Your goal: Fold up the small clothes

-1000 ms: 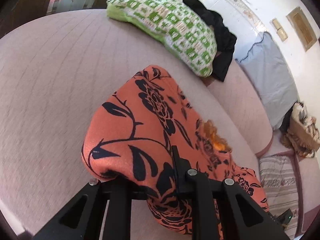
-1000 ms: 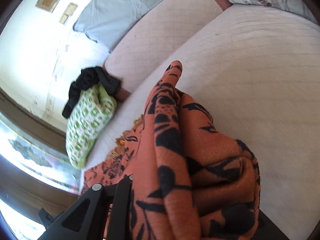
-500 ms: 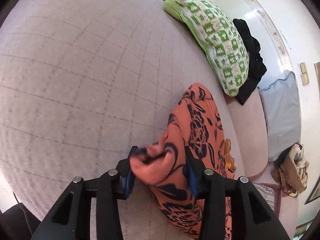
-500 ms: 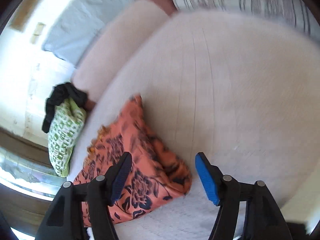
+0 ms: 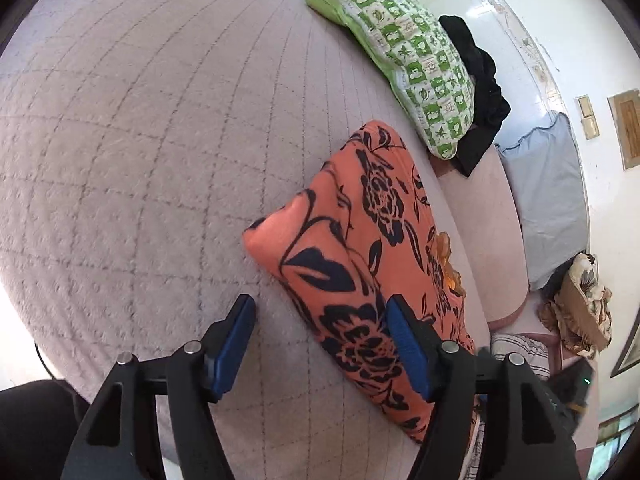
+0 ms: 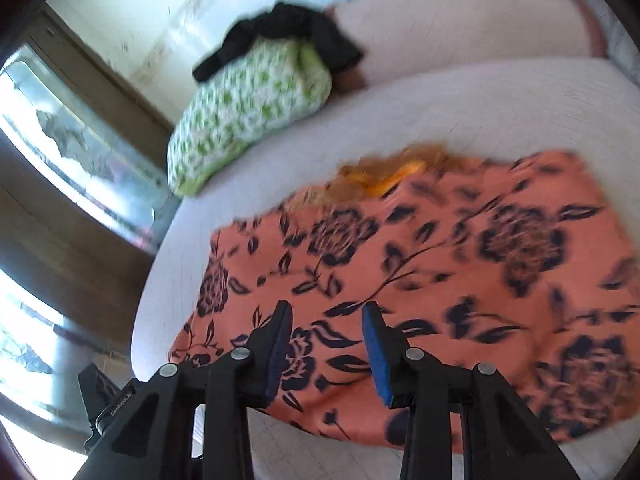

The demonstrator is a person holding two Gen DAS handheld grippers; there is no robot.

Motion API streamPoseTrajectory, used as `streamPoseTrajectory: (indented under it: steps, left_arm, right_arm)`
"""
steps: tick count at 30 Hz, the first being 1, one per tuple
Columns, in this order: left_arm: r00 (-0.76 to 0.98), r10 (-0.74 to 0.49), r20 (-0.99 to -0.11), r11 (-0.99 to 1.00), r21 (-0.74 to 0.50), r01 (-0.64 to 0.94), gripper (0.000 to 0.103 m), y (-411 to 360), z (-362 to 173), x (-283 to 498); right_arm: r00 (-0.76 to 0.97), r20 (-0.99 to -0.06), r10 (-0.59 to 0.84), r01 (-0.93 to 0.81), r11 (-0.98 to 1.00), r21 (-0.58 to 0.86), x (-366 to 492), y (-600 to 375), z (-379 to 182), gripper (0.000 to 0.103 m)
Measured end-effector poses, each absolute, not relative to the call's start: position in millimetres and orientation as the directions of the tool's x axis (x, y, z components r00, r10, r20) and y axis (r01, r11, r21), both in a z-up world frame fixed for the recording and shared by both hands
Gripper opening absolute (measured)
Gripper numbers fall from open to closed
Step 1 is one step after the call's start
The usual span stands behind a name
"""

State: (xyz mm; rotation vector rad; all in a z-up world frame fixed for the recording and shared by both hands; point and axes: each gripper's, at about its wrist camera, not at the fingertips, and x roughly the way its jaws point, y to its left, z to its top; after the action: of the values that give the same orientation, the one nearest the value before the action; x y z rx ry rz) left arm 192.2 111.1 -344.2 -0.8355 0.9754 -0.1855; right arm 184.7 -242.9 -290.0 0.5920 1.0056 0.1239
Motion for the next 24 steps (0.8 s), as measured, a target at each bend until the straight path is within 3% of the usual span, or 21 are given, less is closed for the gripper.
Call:
streamPoseTrajectory:
  steps: [2,7,8,9,12,16,18,21,24]
  left_arm:
    - [0.576,-0.485,-0.658,0.704,-0.684,-0.19,0.071,105,-342,199]
    - [0.592,-0.461,-0.661,0.735,-0.658,-0.162,0.069,95,-339,215]
    - [0.591,-0.453,-0.668,0.74,-0.651,-0.168,0.057,93,-339,219]
    - [0.585,-0.452,-0.674,0.741,-0.648,-0.174,0.037,92,-341,221]
    - [0.569,-0.47,-0.674,0.724,-0.664,-0.188,0.024,84,-347,228]
    - [0.585,-0.443,-0.679,0.75,-0.639,-0.174,0.023,74,-344,231]
    - [0.584,-0.443,-0.681,0.744,-0.642,-0.184,0.028,71,-345,233]
    - [0.587,-0.409,-0.698,0.778,-0.603,-0.174,0.028,64,-342,236]
    - [0.6,-0.358,-0.716,0.828,-0.54,-0.15,0.019,54,-333,234]
  right_arm:
    - [0.368,-0.815,0.448,0.188,0.822,0.537,204,-230,-334,0.038]
    - [0.398,-0.77,0.499,0.191,0.776,0.601,199,-241,-332,0.033]
    - [0.399,-0.757,0.517,0.199,0.758,0.622,200,-245,-334,0.033]
    - [0.403,-0.731,0.551,0.219,0.718,0.661,197,-254,-337,0.033]
    - [0.426,-0.668,0.61,0.256,0.627,0.736,189,-275,-338,0.033]
    - [0.481,-0.636,0.604,0.26,0.594,0.761,178,-306,-325,0.033]
    - [0.489,-0.629,0.604,0.28,0.575,0.769,175,-322,-327,0.033]
    - [0.432,-0.654,0.621,0.306,0.581,0.754,186,-330,-344,0.034]
    - [0.404,-0.651,0.643,0.286,0.588,0.757,195,-331,-345,0.033]
